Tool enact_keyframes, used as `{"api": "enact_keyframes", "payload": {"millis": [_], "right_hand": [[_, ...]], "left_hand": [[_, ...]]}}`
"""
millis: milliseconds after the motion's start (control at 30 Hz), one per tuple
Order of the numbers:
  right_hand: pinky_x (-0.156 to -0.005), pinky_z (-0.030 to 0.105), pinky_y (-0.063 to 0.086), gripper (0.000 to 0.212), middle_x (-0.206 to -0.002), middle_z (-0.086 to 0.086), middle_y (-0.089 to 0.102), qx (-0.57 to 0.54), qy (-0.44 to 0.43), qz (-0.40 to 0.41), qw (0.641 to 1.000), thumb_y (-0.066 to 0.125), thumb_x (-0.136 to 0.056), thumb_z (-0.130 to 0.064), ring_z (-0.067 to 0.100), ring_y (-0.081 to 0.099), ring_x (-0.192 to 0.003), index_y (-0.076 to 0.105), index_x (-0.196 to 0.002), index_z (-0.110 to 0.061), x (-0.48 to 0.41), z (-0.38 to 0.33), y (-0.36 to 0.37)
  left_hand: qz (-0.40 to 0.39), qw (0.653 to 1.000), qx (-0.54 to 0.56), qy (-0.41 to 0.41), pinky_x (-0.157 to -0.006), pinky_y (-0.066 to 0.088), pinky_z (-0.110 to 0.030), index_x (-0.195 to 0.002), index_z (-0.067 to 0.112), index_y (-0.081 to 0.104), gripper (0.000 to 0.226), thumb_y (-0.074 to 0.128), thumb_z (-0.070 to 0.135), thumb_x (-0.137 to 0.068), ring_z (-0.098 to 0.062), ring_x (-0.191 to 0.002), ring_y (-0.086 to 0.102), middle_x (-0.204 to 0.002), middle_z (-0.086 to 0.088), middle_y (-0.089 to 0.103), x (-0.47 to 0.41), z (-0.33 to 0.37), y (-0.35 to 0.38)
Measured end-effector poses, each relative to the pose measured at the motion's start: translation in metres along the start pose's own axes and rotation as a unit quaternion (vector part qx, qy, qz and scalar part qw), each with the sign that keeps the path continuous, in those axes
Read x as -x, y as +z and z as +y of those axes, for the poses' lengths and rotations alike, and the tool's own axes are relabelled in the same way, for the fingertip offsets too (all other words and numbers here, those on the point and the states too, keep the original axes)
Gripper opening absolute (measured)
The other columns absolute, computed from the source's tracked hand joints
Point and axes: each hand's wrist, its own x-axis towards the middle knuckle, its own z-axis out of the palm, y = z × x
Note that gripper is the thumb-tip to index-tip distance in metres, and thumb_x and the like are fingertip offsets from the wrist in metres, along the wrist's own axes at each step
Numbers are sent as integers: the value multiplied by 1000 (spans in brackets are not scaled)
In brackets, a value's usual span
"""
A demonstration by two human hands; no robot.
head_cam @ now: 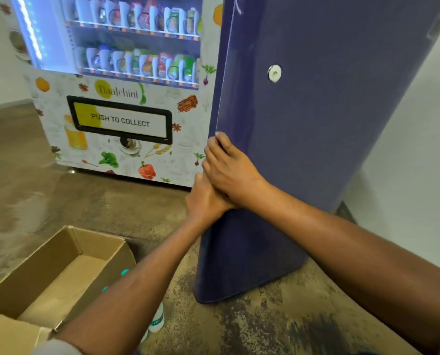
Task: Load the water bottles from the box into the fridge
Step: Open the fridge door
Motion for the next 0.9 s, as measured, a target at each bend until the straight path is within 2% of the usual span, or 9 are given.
{"api": "enact_keyframes", "payload": {"millis": [233, 333, 400, 433, 533, 633, 667, 767, 900], "right_hand": [[-115, 47, 23, 16, -119, 20, 55, -101, 18, 62, 993, 48, -91, -10, 38, 43, -124, 58, -102, -5, 60, 15, -24], [-117, 45, 20, 24, -127, 17, 54, -147, 29, 53, 987, 39, -93, -7, 35, 41, -131, 58, -109, -7, 97, 24, -45], [-118, 50, 14, 34, -130, 15, 52, -142, 38, 24, 989, 33, -89, -6, 36, 35, -136, 55, -114, -8, 125, 31, -63], [-117, 54, 11, 36, -131, 14, 50, -131, 44, 13, 990, 36, -84, -7, 37, 30, -139, 53, -116, -9, 139, 35, -71], [-114, 58, 14, 31, -131, 10, 50, -104, 73, -9, 992, 37, -87, -7, 34, 22, -144, 53, -112, -14, 181, 41, -90], [-106, 56, 31, 31, -124, 7, 56, -76, 97, 2, 992, 28, -99, -8, 31, 33, -139, 57, -106, -17, 219, 49, -101], [-104, 55, 34, 29, -122, 7, 57, -63, 97, 0, 993, 30, -100, -8, 31, 36, -138, 57, -105, -17, 233, 52, -104], [-103, 53, 36, 21, -122, 6, 58, -25, 86, -16, 996, 41, -98, -9, 32, 40, -135, 58, -105, -19, 275, 63, -109], [-103, 46, 35, 25, -121, 8, 60, -15, 105, -61, 993, 40, -98, -8, 32, 47, -129, 61, -103, -20, 322, 78, -121]], "left_hand": [[-50, 998, -29, 39, -74, 54, -43, -128, 22, 35, 100, 65, 76, -49, -27, -101, 58, -106, -1, 48, 46, 20, -6], [-44, 987, -78, 135, -69, 50, -40, -128, 19, 37, 93, 48, 83, -60, -27, -102, 53, -103, 0, 41, 63, 14, -12], [-70, 975, 26, 210, -79, 49, -41, -144, 25, 25, 92, 34, 83, -72, -22, -114, 45, -117, -1, 38, 63, 8, -12], [-99, 961, 105, 236, -92, 47, -43, -149, 29, 16, 90, 32, 81, -77, -17, -125, 39, -131, -1, 35, 60, 8, -8], [-176, 909, 228, 302, -117, 22, -41, -150, 30, -1, 93, 35, 80, -80, -6, -145, 15, -158, 11, 9, 52, 23, 10], [-178, 883, 244, 359, -110, 27, -36, -148, 44, -3, 85, 33, 81, -80, 6, -134, 21, -150, 37, 8, 64, 58, 23], [-158, 881, 241, 376, -105, 32, -38, -149, 40, 5, 81, 29, 80, -82, 8, -126, 28, -147, 36, 18, 68, 67, 28], [-109, 885, 199, 407, -88, 42, -48, -136, 17, 45, 82, 26, 78, -85, -1, -101, 42, -122, 8, 57, 78, 97, 40], [-214, 880, 256, 339, -75, 51, -46, -114, 17, 56, 67, 41, 74, -82, -18, -89, 61, -99, 0, 65, 102, 134, 57]]}}
